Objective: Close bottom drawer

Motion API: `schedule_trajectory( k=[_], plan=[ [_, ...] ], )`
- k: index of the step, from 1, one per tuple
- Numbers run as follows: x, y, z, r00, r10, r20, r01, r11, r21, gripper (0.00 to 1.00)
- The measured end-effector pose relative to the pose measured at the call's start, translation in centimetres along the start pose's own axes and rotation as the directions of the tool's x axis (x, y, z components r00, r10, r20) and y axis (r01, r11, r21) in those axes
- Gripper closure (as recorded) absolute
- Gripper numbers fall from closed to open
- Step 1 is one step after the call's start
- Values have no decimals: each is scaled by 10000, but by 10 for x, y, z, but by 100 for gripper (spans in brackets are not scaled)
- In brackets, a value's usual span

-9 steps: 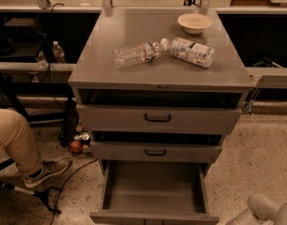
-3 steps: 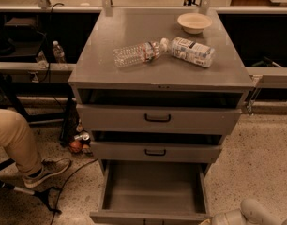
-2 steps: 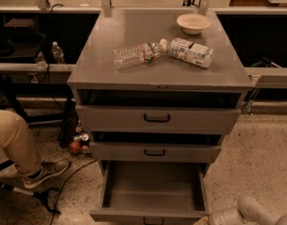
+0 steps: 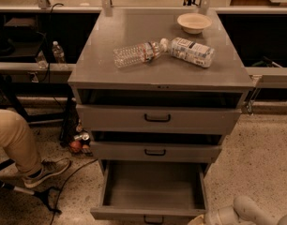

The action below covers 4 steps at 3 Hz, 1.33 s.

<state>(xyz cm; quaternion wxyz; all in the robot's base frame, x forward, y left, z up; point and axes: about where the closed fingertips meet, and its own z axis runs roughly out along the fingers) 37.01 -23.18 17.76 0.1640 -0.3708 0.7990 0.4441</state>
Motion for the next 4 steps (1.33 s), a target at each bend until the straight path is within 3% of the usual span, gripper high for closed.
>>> schedule_trajectory(
  k=[1,2,3,4],
  plan=[
    [-28,-10,18,9948,-998,208,977,9917,833,100],
    [-29,-11,19,9938,-1080,254,1053,9903,911,100],
    [-36,-17,15,9819,-1862,352,1772,9679,1784,100],
    [-47,-29,12,9595,-2809,208,2652,9259,2691,100]
  ],
)
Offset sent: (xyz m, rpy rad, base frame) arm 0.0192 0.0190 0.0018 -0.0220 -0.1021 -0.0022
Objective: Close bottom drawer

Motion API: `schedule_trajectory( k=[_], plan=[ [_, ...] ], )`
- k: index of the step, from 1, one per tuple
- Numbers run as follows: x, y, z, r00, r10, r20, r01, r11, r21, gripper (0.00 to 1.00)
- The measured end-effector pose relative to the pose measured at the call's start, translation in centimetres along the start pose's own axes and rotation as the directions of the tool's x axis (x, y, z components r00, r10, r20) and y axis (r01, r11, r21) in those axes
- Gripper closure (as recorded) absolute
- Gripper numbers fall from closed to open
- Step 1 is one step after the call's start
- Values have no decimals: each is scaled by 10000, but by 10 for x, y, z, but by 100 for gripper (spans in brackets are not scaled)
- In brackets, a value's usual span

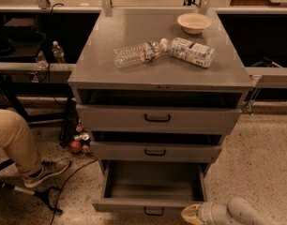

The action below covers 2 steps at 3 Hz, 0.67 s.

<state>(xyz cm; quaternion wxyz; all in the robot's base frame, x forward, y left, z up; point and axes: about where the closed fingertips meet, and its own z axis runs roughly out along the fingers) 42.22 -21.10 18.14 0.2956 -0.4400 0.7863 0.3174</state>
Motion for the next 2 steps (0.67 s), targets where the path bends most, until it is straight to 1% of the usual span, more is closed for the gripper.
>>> schedule_trajectory(
  k=[1,2],
  plan=[
    [-8,-19,3,9944,-1057,37,1051,9910,827,100],
    [-13,-25,9,9903,-1384,103,1367,9859,963,100]
  ],
)
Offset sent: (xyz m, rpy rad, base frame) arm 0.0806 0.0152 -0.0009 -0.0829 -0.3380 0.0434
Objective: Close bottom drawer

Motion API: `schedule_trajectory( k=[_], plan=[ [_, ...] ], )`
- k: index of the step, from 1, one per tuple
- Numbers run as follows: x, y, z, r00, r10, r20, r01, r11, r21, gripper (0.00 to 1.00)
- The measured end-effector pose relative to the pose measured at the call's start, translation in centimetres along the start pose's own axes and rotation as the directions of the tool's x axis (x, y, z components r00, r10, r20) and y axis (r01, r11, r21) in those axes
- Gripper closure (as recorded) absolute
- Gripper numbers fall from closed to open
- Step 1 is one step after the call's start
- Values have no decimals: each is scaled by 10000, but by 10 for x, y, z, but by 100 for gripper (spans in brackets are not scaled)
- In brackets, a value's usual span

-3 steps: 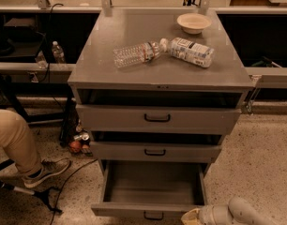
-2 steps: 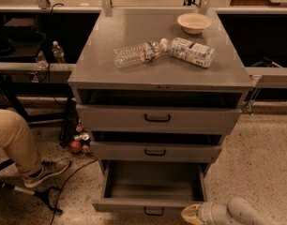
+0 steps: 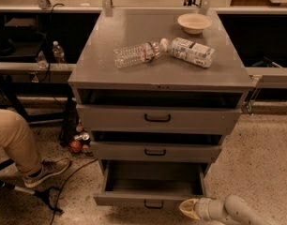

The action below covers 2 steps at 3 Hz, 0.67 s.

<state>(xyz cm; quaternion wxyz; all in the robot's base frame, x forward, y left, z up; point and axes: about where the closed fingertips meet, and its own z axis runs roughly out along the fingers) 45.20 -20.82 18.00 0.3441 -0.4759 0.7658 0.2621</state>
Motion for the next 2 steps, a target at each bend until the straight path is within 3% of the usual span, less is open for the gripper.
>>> schedule_trajectory(
  k=[1,2],
  plan=[
    [-19,-16,15,9956,-854,379,846,9962,219,100],
    [-18,-18,16,9955,-865,395,855,9960,270,100]
  ],
)
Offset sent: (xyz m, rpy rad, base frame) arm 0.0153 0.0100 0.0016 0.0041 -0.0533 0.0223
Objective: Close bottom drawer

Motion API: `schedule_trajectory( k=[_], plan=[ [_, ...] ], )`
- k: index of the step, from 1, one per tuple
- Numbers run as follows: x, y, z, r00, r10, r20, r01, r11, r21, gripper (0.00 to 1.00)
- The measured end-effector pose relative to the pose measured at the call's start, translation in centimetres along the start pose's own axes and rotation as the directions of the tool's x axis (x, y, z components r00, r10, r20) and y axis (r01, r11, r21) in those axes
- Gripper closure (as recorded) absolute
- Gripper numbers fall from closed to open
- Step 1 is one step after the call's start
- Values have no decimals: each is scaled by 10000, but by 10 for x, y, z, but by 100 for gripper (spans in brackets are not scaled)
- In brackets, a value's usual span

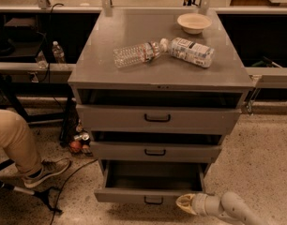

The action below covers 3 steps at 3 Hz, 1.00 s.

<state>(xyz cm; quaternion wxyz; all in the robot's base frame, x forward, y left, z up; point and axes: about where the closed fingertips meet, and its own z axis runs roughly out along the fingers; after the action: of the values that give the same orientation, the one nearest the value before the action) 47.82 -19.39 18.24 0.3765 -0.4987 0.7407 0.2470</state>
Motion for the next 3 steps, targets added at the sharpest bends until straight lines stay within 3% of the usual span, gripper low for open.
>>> schedule_trajectory(
  k=[1,2,3],
  plan=[
    [8,-16,8,9998,-110,152,103,9988,480,100],
    [8,-16,8,9998,-114,160,106,9987,498,100],
    [9,-40,18,9978,-342,560,292,9957,878,100]
  ],
)
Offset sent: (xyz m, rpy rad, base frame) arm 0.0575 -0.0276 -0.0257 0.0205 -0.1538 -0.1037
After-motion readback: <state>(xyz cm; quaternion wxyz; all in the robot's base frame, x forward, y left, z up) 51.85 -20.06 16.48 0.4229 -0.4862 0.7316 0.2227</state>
